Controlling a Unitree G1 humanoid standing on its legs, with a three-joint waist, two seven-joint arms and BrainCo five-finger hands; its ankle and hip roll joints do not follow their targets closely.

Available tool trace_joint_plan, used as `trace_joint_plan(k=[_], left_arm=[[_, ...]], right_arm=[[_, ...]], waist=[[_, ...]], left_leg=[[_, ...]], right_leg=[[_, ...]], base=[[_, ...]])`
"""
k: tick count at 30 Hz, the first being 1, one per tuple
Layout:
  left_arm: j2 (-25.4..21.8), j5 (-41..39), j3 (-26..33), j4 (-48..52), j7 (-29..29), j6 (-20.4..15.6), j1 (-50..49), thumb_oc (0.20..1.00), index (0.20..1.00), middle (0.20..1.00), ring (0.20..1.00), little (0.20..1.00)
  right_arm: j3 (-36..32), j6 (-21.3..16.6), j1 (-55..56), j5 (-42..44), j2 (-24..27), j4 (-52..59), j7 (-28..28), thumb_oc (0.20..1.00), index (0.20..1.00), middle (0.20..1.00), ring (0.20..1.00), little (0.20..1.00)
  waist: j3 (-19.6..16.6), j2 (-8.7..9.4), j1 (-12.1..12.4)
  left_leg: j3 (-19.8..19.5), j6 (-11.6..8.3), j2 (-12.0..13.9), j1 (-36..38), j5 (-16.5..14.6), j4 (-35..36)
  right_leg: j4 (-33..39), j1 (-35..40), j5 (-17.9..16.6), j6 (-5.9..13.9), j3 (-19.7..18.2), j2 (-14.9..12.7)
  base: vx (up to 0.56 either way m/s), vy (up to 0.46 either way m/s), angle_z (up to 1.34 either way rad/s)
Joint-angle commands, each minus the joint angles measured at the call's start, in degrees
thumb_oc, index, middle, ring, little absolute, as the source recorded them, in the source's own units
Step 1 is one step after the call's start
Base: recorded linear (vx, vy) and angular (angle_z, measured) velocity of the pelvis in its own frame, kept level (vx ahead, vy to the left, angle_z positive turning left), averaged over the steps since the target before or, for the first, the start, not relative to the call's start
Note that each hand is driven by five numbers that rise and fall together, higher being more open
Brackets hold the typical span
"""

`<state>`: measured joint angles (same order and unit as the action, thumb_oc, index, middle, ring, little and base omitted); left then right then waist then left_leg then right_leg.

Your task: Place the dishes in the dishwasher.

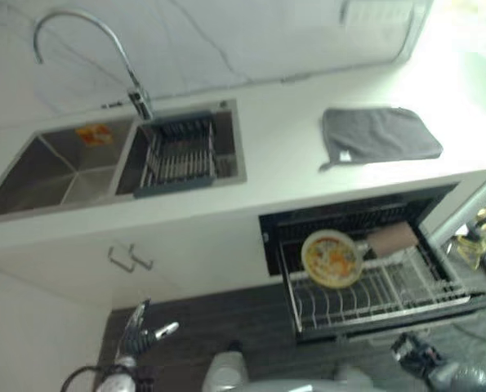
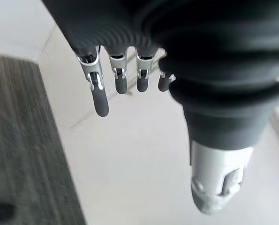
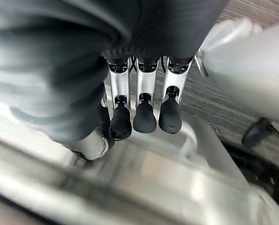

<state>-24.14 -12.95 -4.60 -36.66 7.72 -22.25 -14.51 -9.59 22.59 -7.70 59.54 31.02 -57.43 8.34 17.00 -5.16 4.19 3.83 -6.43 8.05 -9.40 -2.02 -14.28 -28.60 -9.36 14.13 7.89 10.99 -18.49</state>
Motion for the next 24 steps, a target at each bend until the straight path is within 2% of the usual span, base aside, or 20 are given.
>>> trace_joint_plan(k=[1, 6, 7, 11, 15, 19, 21, 24], left_arm=[[-3.37, -3.59, 0.07, 4.79, 2.91, 0.32, 0.31, 1.000, 1.000, 1.000, 1.000, 1.000], [-4.30, -5.72, 0.05, 6.77, 3.21, 0.28, 0.92, 1.000, 1.000, 1.000, 1.000, 1.000], [-4.97, -6.96, -0.16, 7.98, 2.90, 0.46, 1.29, 1.000, 1.000, 1.000, 1.000, 1.000], [-5.18, -7.32, 0.00, 9.05, 2.02, 0.59, 0.92, 1.000, 1.000, 1.000, 1.000, 1.000], [-5.37, -9.31, 0.26, 8.60, 1.83, 0.71, 0.50, 1.000, 1.000, 1.000, 1.000, 1.000], [-5.41, -9.95, 2.22, 6.27, -0.58, 0.56, -0.49, 1.000, 1.000, 1.000, 1.000, 1.000], [-5.95, -9.65, 3.74, 5.01, -2.62, 0.94, -1.55, 1.000, 1.000, 1.000, 1.000, 1.000], [-6.50, -9.68, 4.90, 3.65, -3.98, 0.66, -2.63, 1.000, 1.000, 1.000, 1.000, 1.000]], right_arm=[[-0.66, -0.69, -10.95, 0.20, -2.51, 2.46, -0.12, 0.200, 0.200, 0.200, 0.200, 0.200], [-0.08, -1.32, -17.05, 0.66, 1.40, 2.26, -0.62, 0.200, 0.200, 0.200, 0.200, 0.200], [0.06, -1.28, -21.55, -0.69, 4.45, 0.71, -0.08, 0.200, 0.200, 0.200, 0.200, 0.200], [0.75, -0.57, -28.61, -2.83, 9.12, -1.29, -0.04, 0.200, 0.200, 0.200, 0.200, 0.200], [2.79, -1.49, -35.05, -5.34, 13.42, -3.09, 0.00, 0.200, 0.200, 0.200, 0.200, 0.200], [6.37, -2.21, -43.38, -9.29, 17.80, -5.01, -0.17, 0.200, 0.200, 0.200, 0.200, 0.200], [10.14, -2.72, -49.69, -12.20, 21.57, -7.25, -0.48, 0.200, 0.200, 0.200, 0.200, 0.200], [12.55, -3.76, -54.52, -13.98, 24.43, -8.71, -1.57, 0.200, 0.200, 0.200, 0.200, 0.200]], waist=[[0.10, 1.43, 3.14], [2.31, 0.01, 4.92], [3.36, -1.00, 6.00], [4.20, -2.74, 7.37], [4.46, -4.34, 8.46], [4.16, -5.03, 10.63], [3.45, -5.22, 12.86], [2.91, -5.39, 14.87]], left_leg=[[-3.28, -0.22, 4.40, 0.10, -8.84, -8.38], [-4.65, -0.26, 3.22, -5.62, -9.18, -11.46], [-5.21, -0.43, 2.62, -7.82, -8.59, -11.69], [-5.45, -0.41, 1.83, -10.46, -7.56, -11.55], [-5.52, -0.53, 1.06, -11.47, -6.47, -10.48], [-6.40, -0.84, 0.43, -12.69, -4.64, -9.05], [-7.48, -0.86, -0.03, -12.94, -2.25, -6.26], [-9.14, -1.08, -0.68, -12.65, -0.14, -3.78]], right_leg=[[3.97, 1.85, -3.42, -0.23, -0.36, -3.03], [0.14, -3.64, -3.19, 0.11, -1.11, -4.83], [-0.39, -5.92, -3.73, 0.41, -1.09, -5.77], [-2.16, -9.33, -3.65, 0.68, -1.52, -6.88], [-4.23, -11.07, -2.21, 0.70, -1.82, -7.65], [-6.30, -12.29, -0.64, 0.38, -0.98, -8.40], [-6.94, -12.12, 0.47, -0.15, 0.69, -8.48], [-7.68, -11.03, 1.84, -0.80, 2.50, -8.15]], base=[[-0.08, 0.065, -0.08], [-0.15, 0.038, 0.12], [-0.15, 0.048, 0.23], [-0.12, 0.089, 0.11], [-0.02, 0.093, 0.10], [0.02, 0.048, 0.16], [0.07, -0.011, 0.21], [0.11, -0.074, 0.38]])
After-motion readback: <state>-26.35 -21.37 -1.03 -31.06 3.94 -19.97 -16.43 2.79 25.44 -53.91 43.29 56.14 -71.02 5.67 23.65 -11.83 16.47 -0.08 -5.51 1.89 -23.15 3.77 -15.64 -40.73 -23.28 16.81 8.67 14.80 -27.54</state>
